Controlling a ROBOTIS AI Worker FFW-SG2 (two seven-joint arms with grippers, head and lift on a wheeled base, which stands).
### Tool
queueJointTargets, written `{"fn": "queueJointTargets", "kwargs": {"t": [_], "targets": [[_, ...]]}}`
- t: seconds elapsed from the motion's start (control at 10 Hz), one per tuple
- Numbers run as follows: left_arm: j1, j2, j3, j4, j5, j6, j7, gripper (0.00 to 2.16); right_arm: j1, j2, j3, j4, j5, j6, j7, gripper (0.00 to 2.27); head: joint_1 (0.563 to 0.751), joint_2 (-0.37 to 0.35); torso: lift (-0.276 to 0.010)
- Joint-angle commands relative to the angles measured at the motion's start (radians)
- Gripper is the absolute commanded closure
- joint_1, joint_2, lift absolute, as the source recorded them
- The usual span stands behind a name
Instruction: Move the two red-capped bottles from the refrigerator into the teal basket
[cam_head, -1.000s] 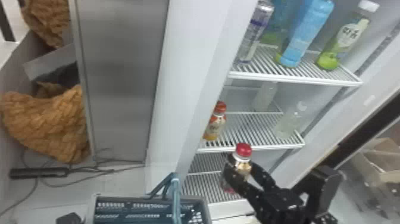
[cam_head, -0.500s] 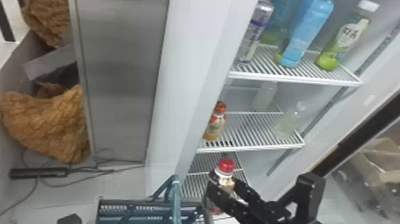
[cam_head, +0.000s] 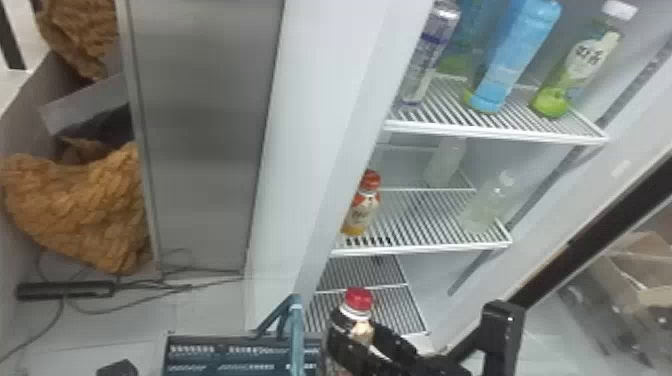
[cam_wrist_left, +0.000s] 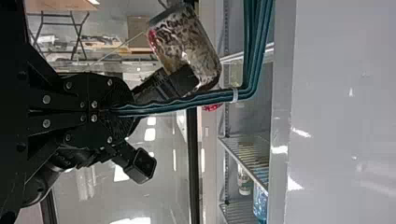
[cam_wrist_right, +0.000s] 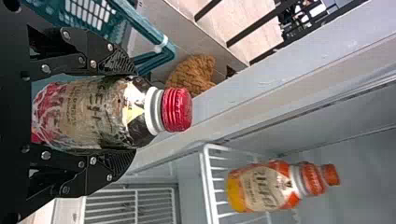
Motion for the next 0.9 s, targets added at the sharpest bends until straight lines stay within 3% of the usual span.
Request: {"fn": "queueJointTargets", "kwargs": {"t": [0.0,0.3,0.8], "targets": [[0.0,0.001,0.0,0.0,0.0,0.0,0.0,1.15,-0.008,0.001,-0.007,0.009,-0.002,0.043,0.003,0.67,0.695,-0.35,-0.224],[0.0,0.001,0.0,0.0,0.0,0.0,0.0,1.15,-0.023,0.001,-0.017,0.026,0.01,0.07,0.023,0.45,0.695,-0.35,-0.224],[-0.002,-0.001,-0.002,0.0,0.0,0.0,0.001,1.15,-0.033,0.013,-0.039,0.053,0.01,0.052,0.032,0.43,0.695,-0.35,-0.224]]}}
